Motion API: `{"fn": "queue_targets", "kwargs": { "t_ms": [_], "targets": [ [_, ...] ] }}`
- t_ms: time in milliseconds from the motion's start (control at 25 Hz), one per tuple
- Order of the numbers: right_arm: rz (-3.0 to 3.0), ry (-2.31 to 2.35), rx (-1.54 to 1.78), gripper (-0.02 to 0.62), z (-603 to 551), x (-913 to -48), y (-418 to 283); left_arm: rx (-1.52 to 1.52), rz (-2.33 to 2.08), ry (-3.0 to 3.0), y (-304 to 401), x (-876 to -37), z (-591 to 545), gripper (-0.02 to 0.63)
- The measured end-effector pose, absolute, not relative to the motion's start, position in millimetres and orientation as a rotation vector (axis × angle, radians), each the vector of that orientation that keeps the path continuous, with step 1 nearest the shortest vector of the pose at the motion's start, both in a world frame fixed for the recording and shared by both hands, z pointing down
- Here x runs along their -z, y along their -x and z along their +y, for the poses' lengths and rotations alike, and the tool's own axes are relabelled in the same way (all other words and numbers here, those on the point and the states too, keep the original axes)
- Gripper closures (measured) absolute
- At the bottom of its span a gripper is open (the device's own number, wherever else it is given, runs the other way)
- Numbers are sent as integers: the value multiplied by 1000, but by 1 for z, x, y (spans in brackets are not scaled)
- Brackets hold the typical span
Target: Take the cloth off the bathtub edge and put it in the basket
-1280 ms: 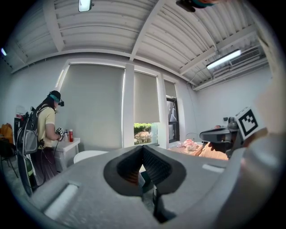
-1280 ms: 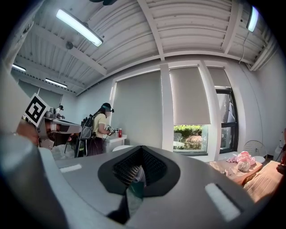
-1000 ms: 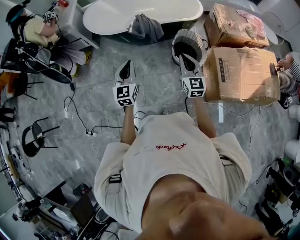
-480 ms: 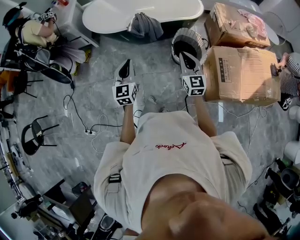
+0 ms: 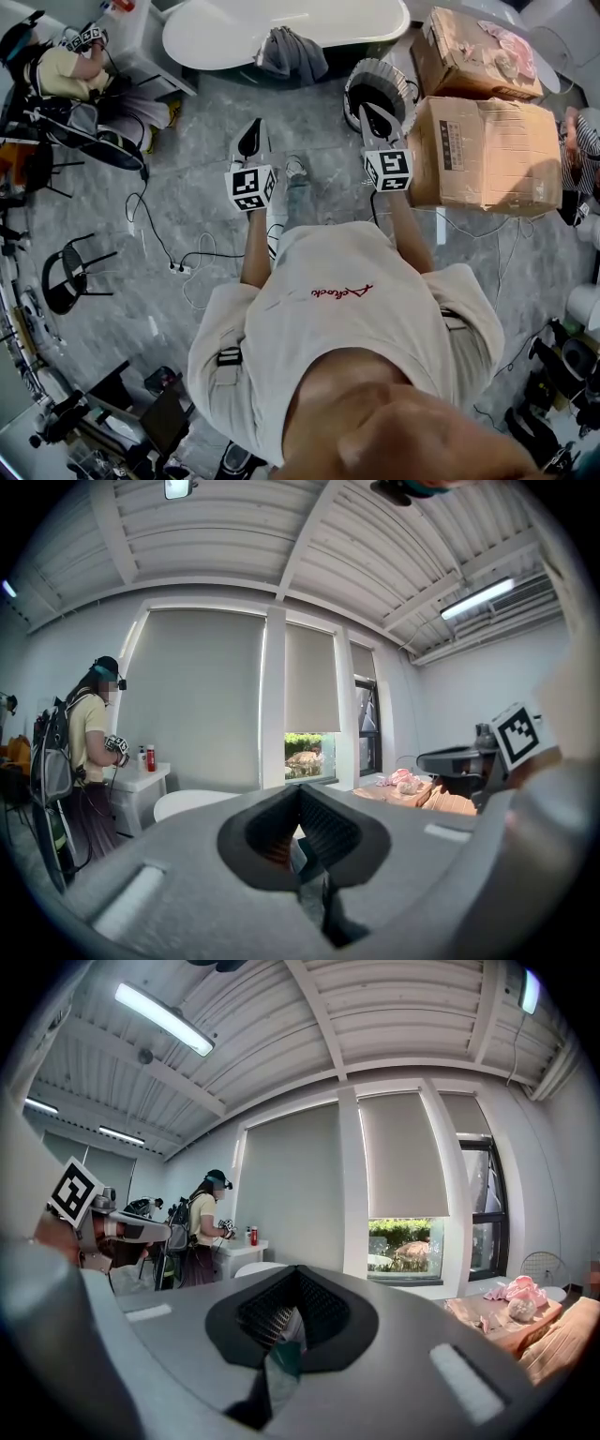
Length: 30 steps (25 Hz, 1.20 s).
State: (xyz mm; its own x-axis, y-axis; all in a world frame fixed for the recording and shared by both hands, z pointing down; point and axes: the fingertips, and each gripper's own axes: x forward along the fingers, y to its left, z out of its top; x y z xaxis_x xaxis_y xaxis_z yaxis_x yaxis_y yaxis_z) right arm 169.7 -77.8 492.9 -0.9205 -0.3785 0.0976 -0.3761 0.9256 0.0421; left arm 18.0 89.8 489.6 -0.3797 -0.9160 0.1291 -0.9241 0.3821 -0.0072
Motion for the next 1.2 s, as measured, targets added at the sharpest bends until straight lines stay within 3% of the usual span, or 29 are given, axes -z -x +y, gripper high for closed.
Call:
{"fn": "queue_targets", "kwargs": {
  "t_ms": [1200],
  "targets": [
    [-2943,-609,100,589,-205,-474,93,-17,-2493,-1689,247,-490,-39,606]
  ]
}}
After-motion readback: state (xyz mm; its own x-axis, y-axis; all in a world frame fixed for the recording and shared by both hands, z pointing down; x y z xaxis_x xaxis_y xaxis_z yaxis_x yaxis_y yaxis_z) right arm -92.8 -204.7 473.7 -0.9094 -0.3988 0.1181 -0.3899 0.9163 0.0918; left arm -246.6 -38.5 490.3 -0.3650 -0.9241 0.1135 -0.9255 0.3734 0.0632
